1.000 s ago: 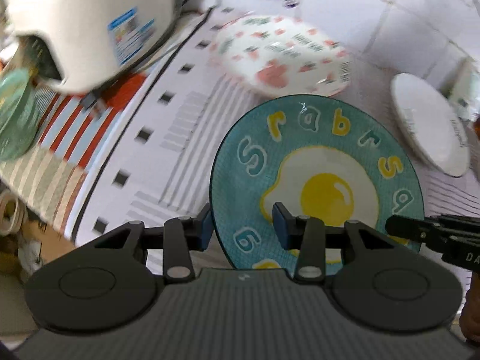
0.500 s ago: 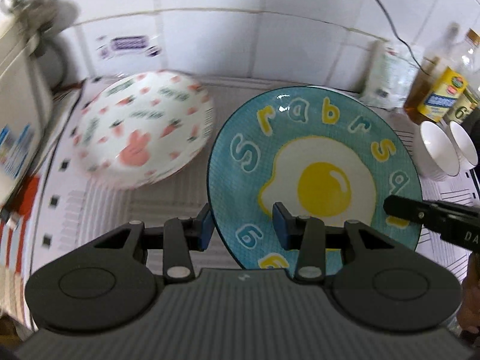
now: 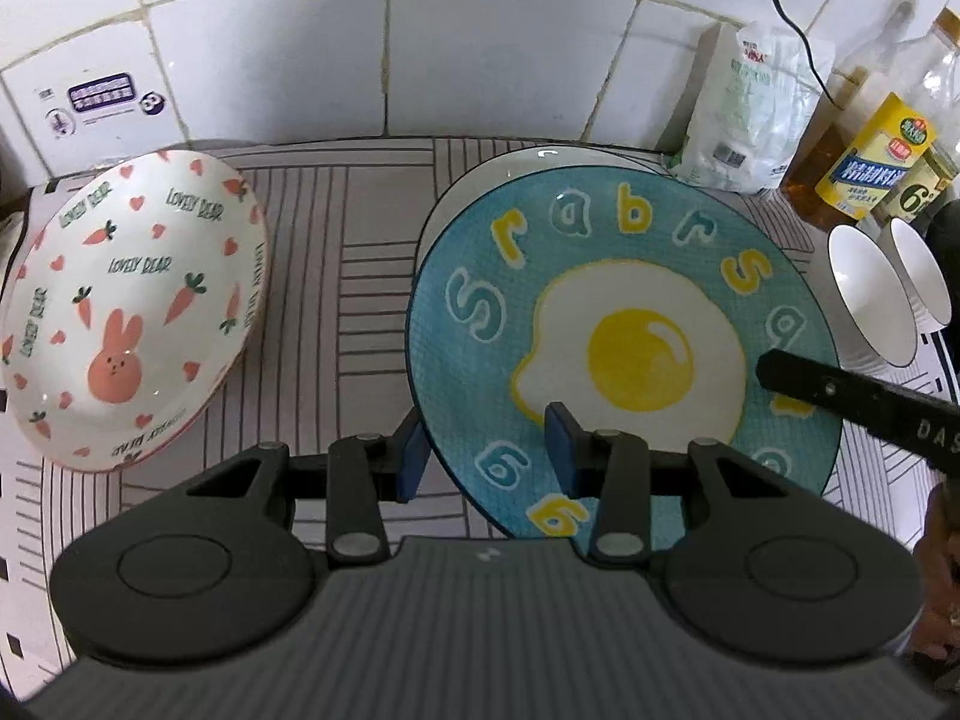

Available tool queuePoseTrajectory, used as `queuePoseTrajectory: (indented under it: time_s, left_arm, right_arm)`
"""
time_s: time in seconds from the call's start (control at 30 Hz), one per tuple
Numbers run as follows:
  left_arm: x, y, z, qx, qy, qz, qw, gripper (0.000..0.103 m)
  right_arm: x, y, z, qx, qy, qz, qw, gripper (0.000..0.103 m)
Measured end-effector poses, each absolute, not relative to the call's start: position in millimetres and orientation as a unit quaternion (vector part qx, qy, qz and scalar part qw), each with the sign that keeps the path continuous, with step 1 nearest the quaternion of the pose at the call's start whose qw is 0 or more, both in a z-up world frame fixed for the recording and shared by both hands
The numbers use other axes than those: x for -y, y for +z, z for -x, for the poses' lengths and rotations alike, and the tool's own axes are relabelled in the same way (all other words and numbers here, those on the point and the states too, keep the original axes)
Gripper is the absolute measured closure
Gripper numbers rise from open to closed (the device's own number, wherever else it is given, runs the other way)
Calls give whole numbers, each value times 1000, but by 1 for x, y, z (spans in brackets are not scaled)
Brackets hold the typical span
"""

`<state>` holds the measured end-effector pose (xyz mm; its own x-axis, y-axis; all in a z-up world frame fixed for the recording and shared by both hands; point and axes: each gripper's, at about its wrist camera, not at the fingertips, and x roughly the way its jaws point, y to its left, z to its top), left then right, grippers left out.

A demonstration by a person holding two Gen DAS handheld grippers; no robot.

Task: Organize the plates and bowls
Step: 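Carry the blue egg plate onto the white sun plate and open the right gripper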

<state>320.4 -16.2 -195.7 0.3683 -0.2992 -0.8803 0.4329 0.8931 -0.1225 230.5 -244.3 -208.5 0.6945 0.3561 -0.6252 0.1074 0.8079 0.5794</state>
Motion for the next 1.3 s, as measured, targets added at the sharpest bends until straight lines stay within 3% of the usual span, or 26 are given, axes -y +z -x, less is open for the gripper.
queuePoseTrajectory:
  time_s: [0.47,1.03,1.3]
  left_arm:
    - [27,-203,-352,-548,-203,-87,807,64]
    - [41,-207,-364,-562,-161,-93,806,64]
    - [53,-213,-357,-569,-150,-109,801,64]
  right_arm:
    - [231,-212,-257,-440,36,-253,861,81]
    - [197,-191,-285,-505,-2,-133,853,60]
    - [183,-189,-294,-537,-34,-41,842,58]
